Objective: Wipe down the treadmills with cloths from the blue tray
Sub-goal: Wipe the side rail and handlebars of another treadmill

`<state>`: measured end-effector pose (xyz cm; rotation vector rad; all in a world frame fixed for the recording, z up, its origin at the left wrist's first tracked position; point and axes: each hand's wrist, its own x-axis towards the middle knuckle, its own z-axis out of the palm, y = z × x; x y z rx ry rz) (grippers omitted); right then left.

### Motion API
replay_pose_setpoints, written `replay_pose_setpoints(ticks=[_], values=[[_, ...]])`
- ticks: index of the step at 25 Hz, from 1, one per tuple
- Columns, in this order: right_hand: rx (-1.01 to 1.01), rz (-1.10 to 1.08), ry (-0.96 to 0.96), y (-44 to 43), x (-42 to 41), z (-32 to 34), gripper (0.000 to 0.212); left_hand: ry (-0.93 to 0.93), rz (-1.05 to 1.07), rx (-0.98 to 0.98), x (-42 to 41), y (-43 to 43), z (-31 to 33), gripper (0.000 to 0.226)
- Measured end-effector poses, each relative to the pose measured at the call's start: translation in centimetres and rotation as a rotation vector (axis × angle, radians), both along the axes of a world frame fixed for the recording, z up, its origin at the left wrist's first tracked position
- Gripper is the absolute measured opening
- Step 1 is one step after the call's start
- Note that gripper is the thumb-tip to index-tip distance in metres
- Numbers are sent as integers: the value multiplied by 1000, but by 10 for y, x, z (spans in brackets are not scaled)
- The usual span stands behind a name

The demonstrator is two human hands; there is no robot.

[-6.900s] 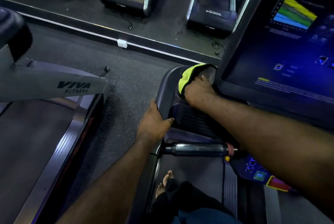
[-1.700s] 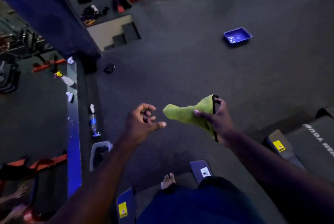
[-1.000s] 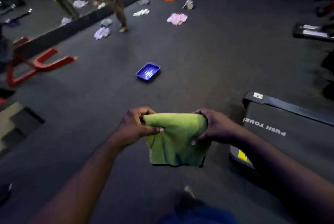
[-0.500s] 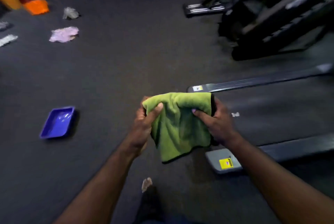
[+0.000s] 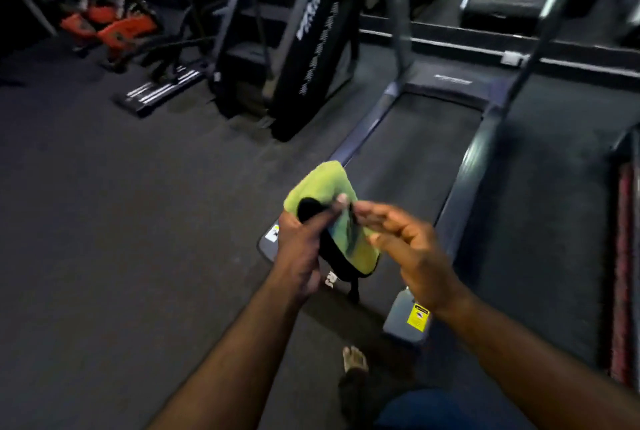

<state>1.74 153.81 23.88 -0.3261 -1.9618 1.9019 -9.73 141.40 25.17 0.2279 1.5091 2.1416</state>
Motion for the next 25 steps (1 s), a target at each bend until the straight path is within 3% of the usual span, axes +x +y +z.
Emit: replay_pose_setpoints(ticks=[2,4,5,7,9,12,15,17,21,25], values=[[65,-171,-49,32,-39,-10,60,-213,-96,94,-44,17,-1,69],[-7,-50,-169,53,-80,-22,86,-289,-209,165,-87,29,4,77],[-71,27,-220,61,-106,-31,88,-286,-248,173,-112,40,4,76],[-177,112,-229,80,-164,-42,65,-284,-273,163,-167,68,5,73],[-182,36,-201,103,-216,-38,43,-337,-220,137,-223,94,5,76],[-116,-60,-240,147,-276,-24,46,-262,-107,-4,-290,133,11,65],[81,33,-415,203,-314,-8,81,-192,-55,-127,-345,176,21,45],[296,-25,-443,234,-329,7,106,-144,-114,-174,-368,211,30,33],[587,-275,-274,271,-352,31,112,-145,-302,-205,-397,289,38,31],[848,-351,-551,315,-401,8,135,-194,-498,-260,-437,388,15,35]])
